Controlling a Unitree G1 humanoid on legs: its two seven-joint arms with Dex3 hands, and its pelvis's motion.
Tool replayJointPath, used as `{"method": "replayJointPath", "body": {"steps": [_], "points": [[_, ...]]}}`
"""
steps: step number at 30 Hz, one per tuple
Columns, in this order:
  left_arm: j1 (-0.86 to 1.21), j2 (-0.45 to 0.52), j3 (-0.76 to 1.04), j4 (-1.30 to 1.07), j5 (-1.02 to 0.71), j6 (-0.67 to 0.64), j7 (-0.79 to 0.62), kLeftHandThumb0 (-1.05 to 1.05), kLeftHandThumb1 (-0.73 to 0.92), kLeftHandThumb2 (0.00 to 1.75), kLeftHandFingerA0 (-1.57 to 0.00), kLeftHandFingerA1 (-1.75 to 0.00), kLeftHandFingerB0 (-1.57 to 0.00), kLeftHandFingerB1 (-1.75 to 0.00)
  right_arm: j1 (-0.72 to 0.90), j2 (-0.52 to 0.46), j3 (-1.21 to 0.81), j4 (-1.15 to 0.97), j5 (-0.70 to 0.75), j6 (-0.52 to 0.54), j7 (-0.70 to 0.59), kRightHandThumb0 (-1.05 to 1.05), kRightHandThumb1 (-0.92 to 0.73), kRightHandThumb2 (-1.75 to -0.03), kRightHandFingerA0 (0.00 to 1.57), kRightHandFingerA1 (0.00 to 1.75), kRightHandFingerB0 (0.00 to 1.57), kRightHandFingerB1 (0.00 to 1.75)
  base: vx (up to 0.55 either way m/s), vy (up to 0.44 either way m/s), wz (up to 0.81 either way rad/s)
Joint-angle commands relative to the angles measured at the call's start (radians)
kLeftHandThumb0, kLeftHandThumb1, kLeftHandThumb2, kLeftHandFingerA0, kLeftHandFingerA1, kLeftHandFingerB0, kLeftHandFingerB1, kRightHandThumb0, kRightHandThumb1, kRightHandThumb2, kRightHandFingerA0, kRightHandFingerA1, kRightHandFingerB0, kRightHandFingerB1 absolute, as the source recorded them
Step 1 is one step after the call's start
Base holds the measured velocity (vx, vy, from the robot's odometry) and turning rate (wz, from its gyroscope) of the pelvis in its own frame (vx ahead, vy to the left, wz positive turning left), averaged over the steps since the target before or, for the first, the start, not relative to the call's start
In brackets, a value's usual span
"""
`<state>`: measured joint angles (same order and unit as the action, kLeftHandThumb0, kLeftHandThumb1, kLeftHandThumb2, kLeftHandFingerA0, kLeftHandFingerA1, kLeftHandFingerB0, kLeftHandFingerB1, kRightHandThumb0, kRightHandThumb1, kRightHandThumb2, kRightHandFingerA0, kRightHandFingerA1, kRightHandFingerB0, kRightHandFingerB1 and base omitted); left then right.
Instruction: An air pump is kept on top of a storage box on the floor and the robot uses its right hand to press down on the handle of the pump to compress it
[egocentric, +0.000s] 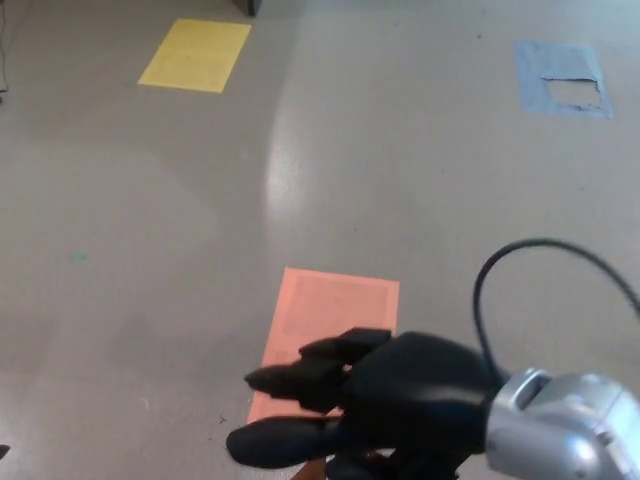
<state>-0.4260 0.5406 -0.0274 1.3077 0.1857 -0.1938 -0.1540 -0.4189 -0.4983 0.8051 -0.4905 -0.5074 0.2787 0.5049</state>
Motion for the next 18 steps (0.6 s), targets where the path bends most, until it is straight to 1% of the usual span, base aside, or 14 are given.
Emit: {"method": "replayJointPath", "body": {"steps": [1, 2, 4, 7, 9, 10, 11, 12, 13, 14, 15, 16, 17, 18], "points": [[0.015, 0.014, -0.006, 0.006, 0.017, -0.029, -0.005, -0.63, 0.63, 0.60, -0.34, -0.51, -0.36, -0.37, 0.064, 0.077, 0.097, 0.161, -0.132, -0.027, -0.020, -0.94, -0.90, -1.23, 0.00, 0.09, 0.00, 0.09, 0.00, 0.000, 0.00], [0.015, 0.014, -0.006, 0.006, 0.017, -0.029, -0.005, -0.63, 0.63, 0.60, -0.34, -0.51, -0.36, -0.37, 0.066, 0.084, 0.099, 0.175, -0.136, -0.029, -0.018, -0.94, -0.90, -1.23, 0.00, 0.09, 0.00, 0.09, 0.00, 0.000, 0.00], [0.015, 0.016, -0.006, 0.007, 0.018, -0.031, -0.007, -0.63, 0.63, 0.60, -0.35, -0.51, -0.36, -0.37, 0.065, 0.132, 0.138, 0.336, -0.164, -0.042, -0.057, -0.94, -0.90, -1.24, 0.00, 0.09, 0.00, 0.08, 0.00, 0.000, 0.00], [0.014, 0.020, -0.006, 0.007, 0.019, -0.030, -0.009, -0.62, 0.64, 0.60, -0.34, -0.51, -0.36, -0.36, 0.053, 0.171, 0.163, 0.484, -0.199, -0.059, -0.111, -0.93, -0.90, -1.23, 0.00, 0.09, 0.00, 0.09, 0.00, 0.000, 0.00], [0.014, 0.021, -0.006, 0.007, 0.019, -0.033, -0.012, -0.62, 0.63, 0.60, -0.34, -0.52, -0.35, -0.37, 0.038, 0.206, 0.181, 0.638, -0.224, -0.086, -0.191, -0.90, -0.88, -1.22, 0.00, 0.13, 0.00, 0.12, 0.00, 0.000, 0.00], [0.014, 0.018, -0.006, 0.008, 0.019, -0.033, -0.011, -0.62, 0.63, 0.60, -0.35, -0.52, -0.36, -0.37, 0.027, 0.220, 0.197, 0.705, -0.249, -0.087, -0.221, -0.93, -0.90, -1.25, 0.00, 0.10, 0.00, 0.09, 0.00, 0.000, 0.00], [0.014, 0.017, -0.006, 0.008, 0.019, -0.033, -0.011, -0.62, 0.63, 0.60, -0.35, -0.52, -0.36, -0.37, 0.024, 0.224, 0.201, 0.722, -0.256, -0.087, -0.227, -0.93, -0.90, -1.25, 0.00, 0.10, 0.00, 0.09, 0.00, 0.000, 0.00], [0.014, 0.016, -0.007, 0.008, 0.020, -0.030, -0.007, -0.63, 0.63, 0.60, -0.34, -0.51, -0.36, -0.37, 0.003, 0.255, 0.220, 0.827, -0.274, -0.080, -0.255, -0.94, -0.92, -1.26, 0.00, 0.08, 0.00, 0.07, 0.00, 0.000, 0.00], [0.014, 0.016, -0.007, 0.008, 0.020, -0.030, -0.007, -0.63, 0.63, 0.60, -0.34, -0.51, -0.36, -0.37, -0.004, 0.264, 0.225, 0.857, -0.278, -0.079, -0.263, -0.94, -0.92, -1.26, 0.00, 0.08, 0.00, 0.07, 0.00, 0.000, 0.00], [0.015, 0.016, -0.008, 0.006, 0.021, -0.033, -0.004, -0.62, 0.63, 0.60, -0.35, -0.51, -0.36, -0.37, -0.020, 0.298, 0.227, 0.958, -0.273, -0.086, -0.296, -0.91, -0.89, -1.23, 0.00, 0.10, 0.00, 0.10, 0.00, 0.000, 0.00], [0.016, 0.017, -0.009, 0.006, 0.022, -0.036, -0.003, -0.62, 0.63, 0.60, -0.35, -0.51, -0.36, -0.37, -0.031, 0.324, 0.228, 1.028, -0.269, -0.094, -0.321, -0.92, -0.89, -1.24, 0.00, 0.10, 0.00, 0.10, 0.00, 0.000, 0.00], [0.016, 0.017, -0.010, 0.006, 0.023, -0.037, -0.003, -0.62, 0.63, 0.60, -0.35, -0.51, -0.36, -0.37, -0.035, 0.332, 0.228, 1.052, -0.268, -0.096, -0.330, -0.92, -0.89, -1.24, 0.00, 0.10, 0.00, 0.10, 0.00, 0.000, 0.00], [0.011, 0.015, -0.007, 0.005, 0.019, -0.035, -0.005, -0.62, 0.63, 0.60, -0.35, -0.52, -0.37, -0.37, -0.053, 0.362, 0.230, 1.139, -0.266, -0.103, -0.357, -0.92, -0.89, -1.25, 0.00, 0.10, 0.00, 0.10, 0.00, 0.000, 0.00], [0.006, 0.014, -0.005, 0.005, 0.018, -0.034, -0.007, -0.62, 0.63, 0.60, -0.35, -0.52, -0.37, -0.38, -0.061, 0.373, 0.228, 1.172, -0.263, -0.106, -0.367, -0.91, -0.89, -1.24, 0.00, 0.10, 0.00, 0.11, 0.00, 0.000, 0.00]]}}
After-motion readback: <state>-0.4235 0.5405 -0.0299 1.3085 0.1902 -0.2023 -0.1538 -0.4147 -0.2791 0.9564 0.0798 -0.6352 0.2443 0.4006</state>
